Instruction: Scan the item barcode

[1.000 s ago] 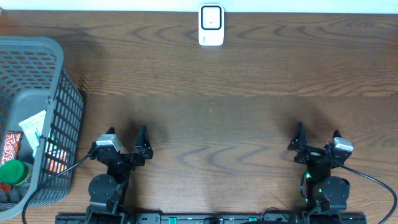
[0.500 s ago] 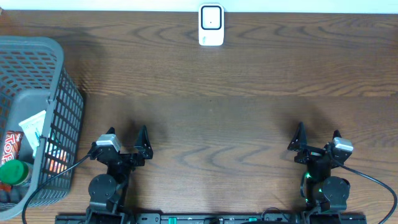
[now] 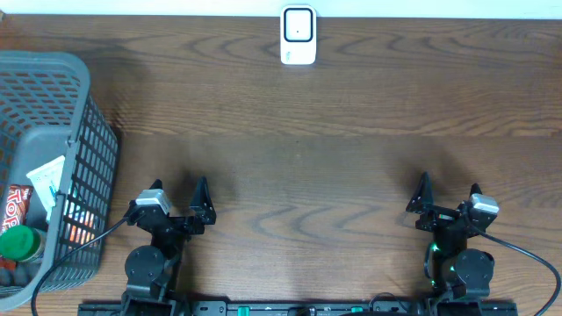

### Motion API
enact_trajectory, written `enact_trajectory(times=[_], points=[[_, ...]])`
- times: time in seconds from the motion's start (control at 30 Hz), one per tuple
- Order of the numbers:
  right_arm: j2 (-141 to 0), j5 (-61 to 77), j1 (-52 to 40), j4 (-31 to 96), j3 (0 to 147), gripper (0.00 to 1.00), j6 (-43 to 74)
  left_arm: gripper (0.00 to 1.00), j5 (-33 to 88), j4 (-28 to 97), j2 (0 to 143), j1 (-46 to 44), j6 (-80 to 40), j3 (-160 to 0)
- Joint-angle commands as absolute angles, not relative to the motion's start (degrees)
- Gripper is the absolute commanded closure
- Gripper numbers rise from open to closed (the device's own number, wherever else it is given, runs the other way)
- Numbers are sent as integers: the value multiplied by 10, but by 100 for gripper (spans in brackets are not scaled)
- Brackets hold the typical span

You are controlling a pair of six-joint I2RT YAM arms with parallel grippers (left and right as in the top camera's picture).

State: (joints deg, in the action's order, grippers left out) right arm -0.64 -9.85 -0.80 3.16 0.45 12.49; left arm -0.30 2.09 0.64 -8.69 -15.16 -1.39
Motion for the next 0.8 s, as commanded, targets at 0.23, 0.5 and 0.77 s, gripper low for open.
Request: enact_trajectory(times=[0.23, 0.5, 0.77], points=[[-6, -98, -4, 33, 3, 1, 117, 2, -6, 42, 7, -88, -146, -2], [-6, -98, -4, 33, 3, 1, 117, 2, -6, 42, 7, -88, -146, -2], [-6, -98, -4, 33, 3, 1, 117, 2, -6, 42, 7, -88, -146, -2]])
